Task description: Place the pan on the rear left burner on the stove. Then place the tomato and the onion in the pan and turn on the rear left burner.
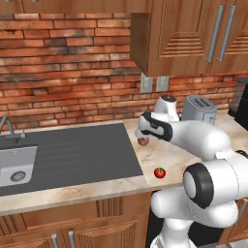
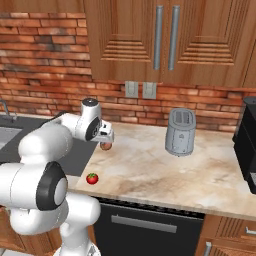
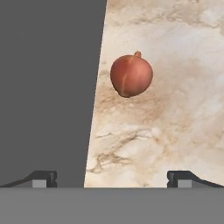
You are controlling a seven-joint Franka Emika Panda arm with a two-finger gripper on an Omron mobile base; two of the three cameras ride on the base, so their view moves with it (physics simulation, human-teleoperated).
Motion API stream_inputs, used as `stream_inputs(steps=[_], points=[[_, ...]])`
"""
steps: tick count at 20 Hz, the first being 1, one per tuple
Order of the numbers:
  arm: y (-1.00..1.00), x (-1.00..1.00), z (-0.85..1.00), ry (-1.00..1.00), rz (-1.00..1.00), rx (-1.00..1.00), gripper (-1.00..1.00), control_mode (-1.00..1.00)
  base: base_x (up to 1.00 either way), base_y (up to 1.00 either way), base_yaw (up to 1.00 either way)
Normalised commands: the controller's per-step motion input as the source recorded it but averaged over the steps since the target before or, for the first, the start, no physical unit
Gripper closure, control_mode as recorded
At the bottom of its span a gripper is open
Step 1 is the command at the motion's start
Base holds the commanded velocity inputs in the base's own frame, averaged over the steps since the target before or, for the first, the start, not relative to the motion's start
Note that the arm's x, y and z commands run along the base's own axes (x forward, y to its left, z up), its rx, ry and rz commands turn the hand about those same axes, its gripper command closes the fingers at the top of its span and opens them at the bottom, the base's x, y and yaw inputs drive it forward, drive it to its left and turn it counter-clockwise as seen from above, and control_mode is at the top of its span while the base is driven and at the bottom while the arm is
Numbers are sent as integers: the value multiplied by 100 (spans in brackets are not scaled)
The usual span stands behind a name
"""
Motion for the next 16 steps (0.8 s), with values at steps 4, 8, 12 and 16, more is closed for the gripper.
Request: stream_inputs(steps=[4,8,12,16], points=[[0,25,-27,0,0,0,-100,-100,0,0,0],[0,31,-22,0,0,0,-100,-100,0,0,0],[0,30,-18,0,0,0,-100,-100,0,0,0],[0,28,-15,0,0,0,-100,-100,0,0,0]])
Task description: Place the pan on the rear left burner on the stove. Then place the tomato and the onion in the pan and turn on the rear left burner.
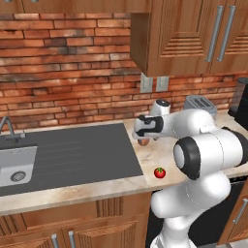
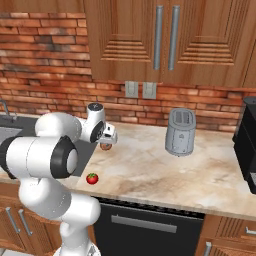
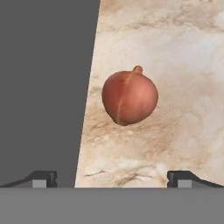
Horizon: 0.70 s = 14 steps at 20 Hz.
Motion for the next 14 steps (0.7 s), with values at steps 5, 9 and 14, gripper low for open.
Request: stream_inputs(steps=[5,9,14], points=[[0,24,-15,0,0,0,-100,-100,0,0,0],[0,11,-16,0,0,0,-100,-100,0,0,0],[0,13,-17,0,0,0,-100,-100,0,0,0]])
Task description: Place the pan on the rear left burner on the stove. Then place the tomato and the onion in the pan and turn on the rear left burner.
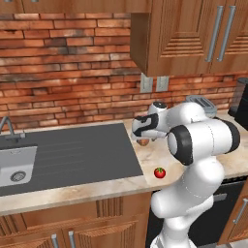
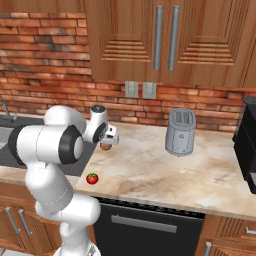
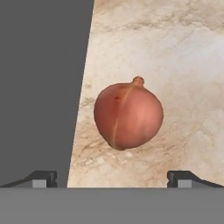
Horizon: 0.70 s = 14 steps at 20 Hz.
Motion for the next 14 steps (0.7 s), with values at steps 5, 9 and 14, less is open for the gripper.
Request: stream_inputs(steps=[5,9,14], points=[[-2,15,-13,0,0,0,-100,-100,0,0,0],[-3,16,-11,0,0,0,-100,-100,0,0,0],[-4,15,-9,0,0,0,-100,-100,0,0,0]])
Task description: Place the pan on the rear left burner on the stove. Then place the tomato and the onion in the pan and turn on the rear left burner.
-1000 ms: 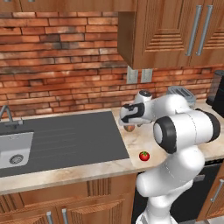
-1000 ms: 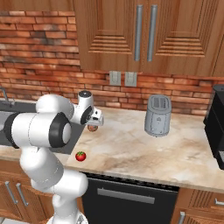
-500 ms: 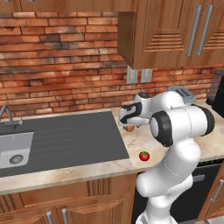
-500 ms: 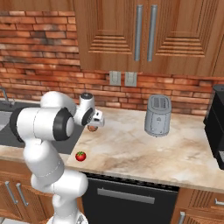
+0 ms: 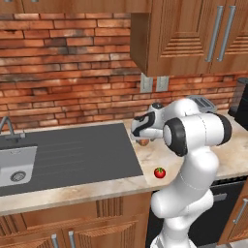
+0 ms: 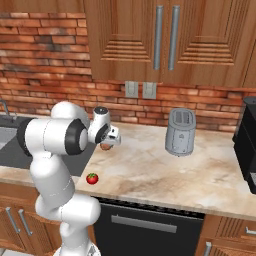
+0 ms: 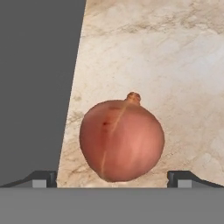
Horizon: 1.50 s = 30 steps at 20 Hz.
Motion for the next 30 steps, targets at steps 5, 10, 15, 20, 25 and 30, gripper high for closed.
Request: stream_inputs(steps=[5,10,15,20,25,30], points=[[-2,17,-9,0,0,0,-100,-100,0,0,0],[-2,14,-9,0,0,0,-100,-100,0,0,0],[0,12,-16,0,0,0,-100,-100,0,0,0],[0,3,-21,1,0,0,100,-100,0,0,0],[-1,0,-3,0,0,0,100,-100,0,0,0],[-5,-25,14,-5,0,0,100,-100,0,0,0]])
